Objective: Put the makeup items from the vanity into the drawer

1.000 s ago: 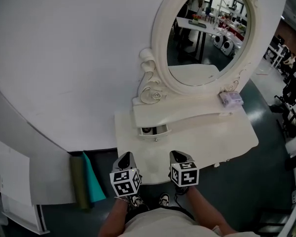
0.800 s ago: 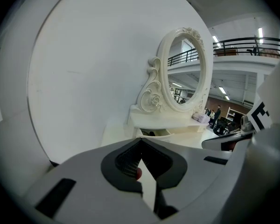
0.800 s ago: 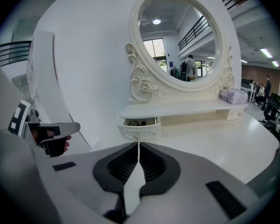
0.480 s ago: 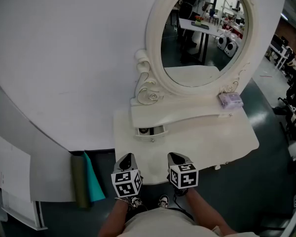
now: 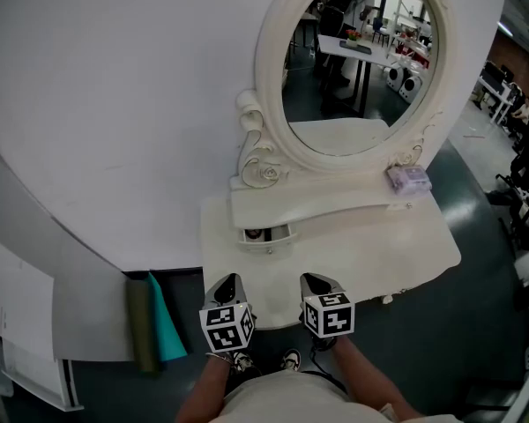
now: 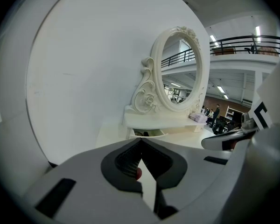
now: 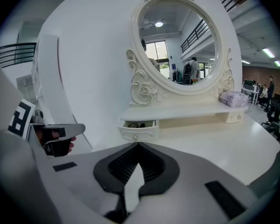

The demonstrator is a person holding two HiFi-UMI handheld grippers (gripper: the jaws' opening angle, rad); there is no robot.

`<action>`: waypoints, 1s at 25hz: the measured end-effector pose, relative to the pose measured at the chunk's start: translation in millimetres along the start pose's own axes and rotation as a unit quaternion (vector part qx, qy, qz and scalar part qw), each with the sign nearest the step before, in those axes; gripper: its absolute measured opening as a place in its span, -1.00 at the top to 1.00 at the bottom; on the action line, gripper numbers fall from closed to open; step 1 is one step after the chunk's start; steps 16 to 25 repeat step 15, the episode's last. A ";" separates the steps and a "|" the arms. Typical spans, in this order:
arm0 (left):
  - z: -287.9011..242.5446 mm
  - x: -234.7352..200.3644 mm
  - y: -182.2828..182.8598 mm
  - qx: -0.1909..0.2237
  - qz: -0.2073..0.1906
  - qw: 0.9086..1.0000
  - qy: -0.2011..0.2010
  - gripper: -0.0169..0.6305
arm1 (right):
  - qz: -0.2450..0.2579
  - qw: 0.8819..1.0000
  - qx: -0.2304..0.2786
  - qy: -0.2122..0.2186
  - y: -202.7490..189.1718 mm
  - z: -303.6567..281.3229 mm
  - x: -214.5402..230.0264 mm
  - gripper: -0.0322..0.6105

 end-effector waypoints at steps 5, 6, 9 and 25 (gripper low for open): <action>0.6 3.4 -1.4 -0.002 -0.004 1.000 -0.003 0.93 | 0.001 1.000 -0.004 -0.001 -4.0 1.5 0.6 0.85; 0.9 3.8 -1.9 -0.002 -0.004 1.000 -0.004 0.93 | 0.001 1.000 -0.006 -0.001 -4.9 1.5 0.3 0.85; 0.9 3.3 -3.4 -0.003 -0.005 1.000 -0.004 0.93 | 0.003 1.000 -0.008 0.000 -6.5 0.1 -1.6 0.85; 4.0 -2.7 -1.4 0.000 -0.002 1.000 0.001 0.93 | 0.009 1.000 -0.007 0.006 -2.5 -0.1 -10.4 0.85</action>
Point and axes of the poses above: the fingertips, and each gripper's own axes: z backward along the fingers, x to its right, y out of its top, the point moved 1 cm from there along z, backward along the fingers, and after that the axes turned 6 degrees about -y, right-handed, at the moved point
